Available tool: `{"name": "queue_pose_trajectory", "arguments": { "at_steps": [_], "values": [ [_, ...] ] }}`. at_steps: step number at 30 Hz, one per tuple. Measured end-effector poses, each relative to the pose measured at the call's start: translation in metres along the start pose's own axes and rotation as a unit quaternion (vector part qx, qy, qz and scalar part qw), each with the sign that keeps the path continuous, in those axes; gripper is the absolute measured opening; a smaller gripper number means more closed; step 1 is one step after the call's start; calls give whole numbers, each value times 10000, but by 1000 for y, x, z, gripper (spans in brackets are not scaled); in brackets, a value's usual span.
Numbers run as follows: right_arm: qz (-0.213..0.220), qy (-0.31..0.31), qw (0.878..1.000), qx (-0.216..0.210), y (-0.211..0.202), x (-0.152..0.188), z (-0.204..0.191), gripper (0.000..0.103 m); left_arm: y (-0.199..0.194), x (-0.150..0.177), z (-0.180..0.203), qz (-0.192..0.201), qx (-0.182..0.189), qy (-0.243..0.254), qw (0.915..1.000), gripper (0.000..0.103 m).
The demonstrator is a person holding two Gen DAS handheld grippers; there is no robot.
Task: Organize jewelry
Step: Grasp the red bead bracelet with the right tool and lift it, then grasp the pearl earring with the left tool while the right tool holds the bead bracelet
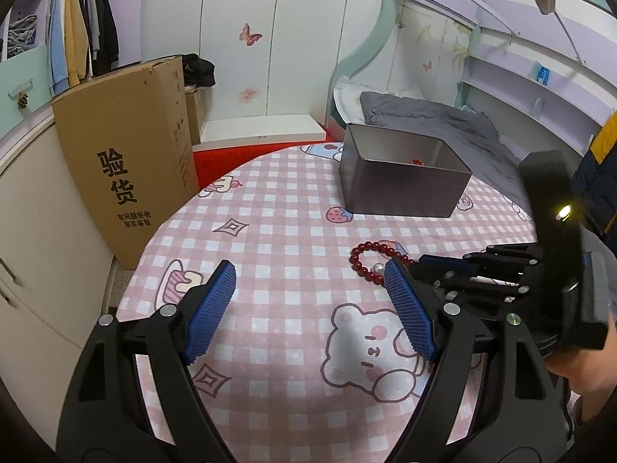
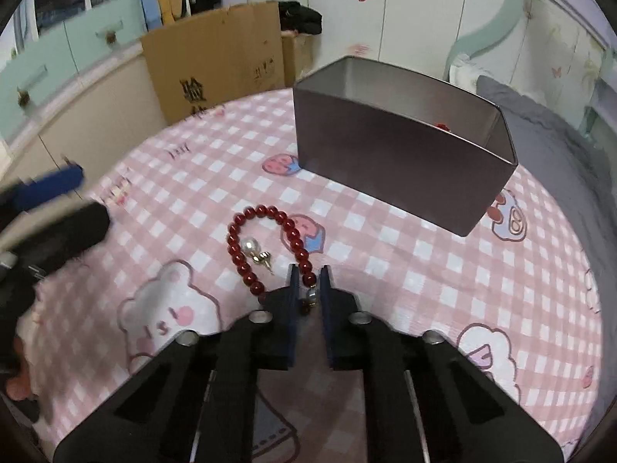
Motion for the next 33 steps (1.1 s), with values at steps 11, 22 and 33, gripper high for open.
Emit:
{"name": "queue_pose_trajectory", "arguments": {
  "at_steps": [11,22,33],
  "values": [
    [1025,432,9938,-56,-76,-13,27,6,13,5,11,-264,96,82,9996,78],
    [1444,881,9855,-120,-108,-2,64,6,37,21,73,-793,713,792,9911,78],
    [1365,1080,9846,-185,-102,18,88,6,83,27,122,-1363,779,1105,9814,38]
  ]
}}
Point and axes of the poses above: each gripper's, at about its wrist camera, not at the fingertips, and y roughly the way its jaws point, z to its right, x to its underside, the point moved 3 cm from there along y, roughly the way its jaws point, and after that the axes turned 13 degrees about -y, right-handed, at the moved point
